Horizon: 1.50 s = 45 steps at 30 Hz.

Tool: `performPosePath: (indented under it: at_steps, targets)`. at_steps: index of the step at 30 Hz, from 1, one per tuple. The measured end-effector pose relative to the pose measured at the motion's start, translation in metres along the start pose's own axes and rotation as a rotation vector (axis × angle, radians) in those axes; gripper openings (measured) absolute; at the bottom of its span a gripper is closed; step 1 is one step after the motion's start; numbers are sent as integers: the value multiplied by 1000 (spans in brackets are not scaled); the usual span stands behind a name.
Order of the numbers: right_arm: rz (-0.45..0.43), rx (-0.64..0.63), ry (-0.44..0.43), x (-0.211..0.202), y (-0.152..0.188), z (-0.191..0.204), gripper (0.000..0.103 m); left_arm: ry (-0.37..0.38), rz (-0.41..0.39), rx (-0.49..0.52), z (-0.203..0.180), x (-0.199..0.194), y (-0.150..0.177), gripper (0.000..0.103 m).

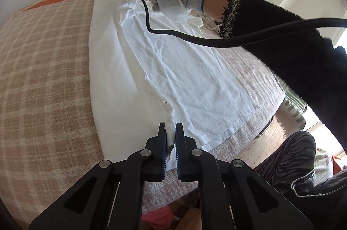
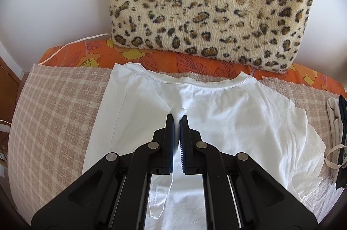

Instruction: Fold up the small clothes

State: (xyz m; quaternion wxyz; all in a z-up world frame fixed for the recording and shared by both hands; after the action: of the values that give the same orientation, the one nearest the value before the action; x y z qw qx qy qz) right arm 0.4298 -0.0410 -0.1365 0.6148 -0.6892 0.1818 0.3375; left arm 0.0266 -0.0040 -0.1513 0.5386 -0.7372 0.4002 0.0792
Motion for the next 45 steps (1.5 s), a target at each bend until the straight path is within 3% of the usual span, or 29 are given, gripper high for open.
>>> performPosePath:
  at_steps: [11,18,21,23,25,34,45]
  targets:
    - [13,-8,56,6,2,-11,6,10,94,20,-2,21,20,6]
    - [44,8,58,13,7,-19,6,44,126,64,-20,22,23,29]
    - [50,47,65,12,7,-27,18,55,132,64,-23,20,25,31]
    - [25,62,80,5,3,-35,35,58,134,63,-23,19,25,31]
    - [-1,94,75,-6,-4,-43,47,61,135,63,-24,17,25,31]
    - [-111,165,-5,-92,-26,-75,48,54,80,81,-27,0,17,31]
    - [-150,215,-48,-194,28,-123,48,12,-39,56,-19,-22,-16,31]
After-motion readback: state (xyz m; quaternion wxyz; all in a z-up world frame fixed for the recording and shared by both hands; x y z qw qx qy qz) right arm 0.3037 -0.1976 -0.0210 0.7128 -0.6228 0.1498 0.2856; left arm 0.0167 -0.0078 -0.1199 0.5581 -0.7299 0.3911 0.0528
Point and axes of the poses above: each gripper's, at about its wrist camera, not at the fingertips, and x roughly the way its jaws point, z to its left, y to its underside, the point moved 6 cm from there along x, roughly the way its jaws point, and after that the axes turned 15 degrees about -z, right-handed, at the moved point
